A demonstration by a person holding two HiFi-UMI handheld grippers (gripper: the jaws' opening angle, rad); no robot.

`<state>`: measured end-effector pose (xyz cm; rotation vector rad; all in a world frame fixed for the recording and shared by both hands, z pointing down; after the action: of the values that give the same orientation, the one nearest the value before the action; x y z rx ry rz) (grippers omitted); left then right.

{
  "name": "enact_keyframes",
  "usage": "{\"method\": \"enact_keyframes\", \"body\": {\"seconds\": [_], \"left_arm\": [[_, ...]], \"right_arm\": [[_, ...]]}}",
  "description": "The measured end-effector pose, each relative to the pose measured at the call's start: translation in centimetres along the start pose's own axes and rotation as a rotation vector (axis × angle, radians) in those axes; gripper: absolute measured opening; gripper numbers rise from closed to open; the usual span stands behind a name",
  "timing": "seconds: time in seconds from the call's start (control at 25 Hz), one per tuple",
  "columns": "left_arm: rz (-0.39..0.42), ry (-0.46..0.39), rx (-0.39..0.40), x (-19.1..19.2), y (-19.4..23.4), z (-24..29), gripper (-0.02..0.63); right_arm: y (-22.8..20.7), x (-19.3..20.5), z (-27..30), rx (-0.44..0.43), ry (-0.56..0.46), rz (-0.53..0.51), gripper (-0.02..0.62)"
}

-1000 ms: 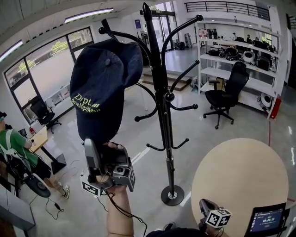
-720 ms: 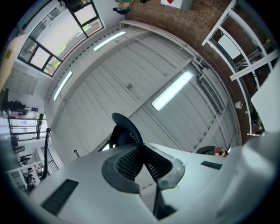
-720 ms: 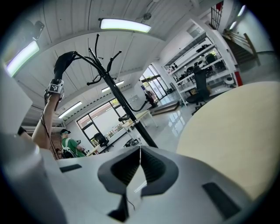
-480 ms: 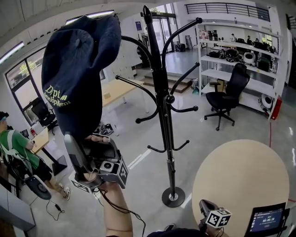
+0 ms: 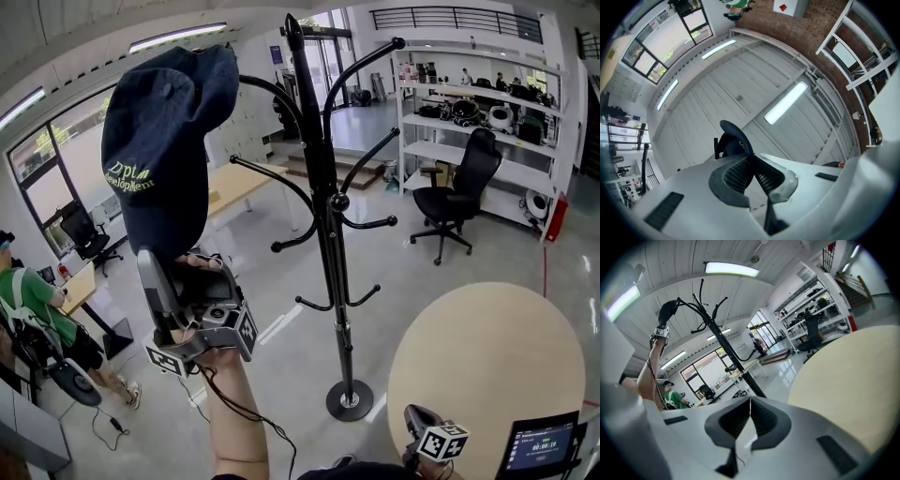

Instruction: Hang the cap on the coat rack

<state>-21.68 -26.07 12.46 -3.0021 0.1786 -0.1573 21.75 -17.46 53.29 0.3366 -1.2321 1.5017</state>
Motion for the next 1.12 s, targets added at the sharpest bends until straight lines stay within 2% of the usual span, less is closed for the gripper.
{"method": "enact_keyframes", "body": {"seconds": [0.2,0.48,0.88,1.12], "left_arm": [[-0.020,-0.011,-0.079,0.5,1.1,-2.8,0.029],[-0.058,-0.018,-0.121,1.0,1.2,-5.8,0.029],[-0.207,0.031,-0.226,5.7,1.9,-9.2,0.029],[-0.222,0.055,-0.322,6.6,3.2,-10.0,0.044]], "right_arm": [[0.0,0.0,-0.1,0.008,0.001,0.004,0.005],[0.1,0.1,0.0,0.013,0.017,0.002,0.005],[0.2,0.3,0.0,0.012,0.027,-0.008,0.005],[0.1,0.2,-0.3,0.023,0.023,0.005,0.005]]}}
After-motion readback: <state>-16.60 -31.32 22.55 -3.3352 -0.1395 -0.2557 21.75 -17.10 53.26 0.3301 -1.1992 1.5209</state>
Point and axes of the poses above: the fingertips, and each gripper's own axes: z forward along the fingers, y to its left, x out of its underside, the point moved 10 cm from there along -z, backward along the fingers, and after that the axes turned 9 degrees about x, right-handed, at the moved point
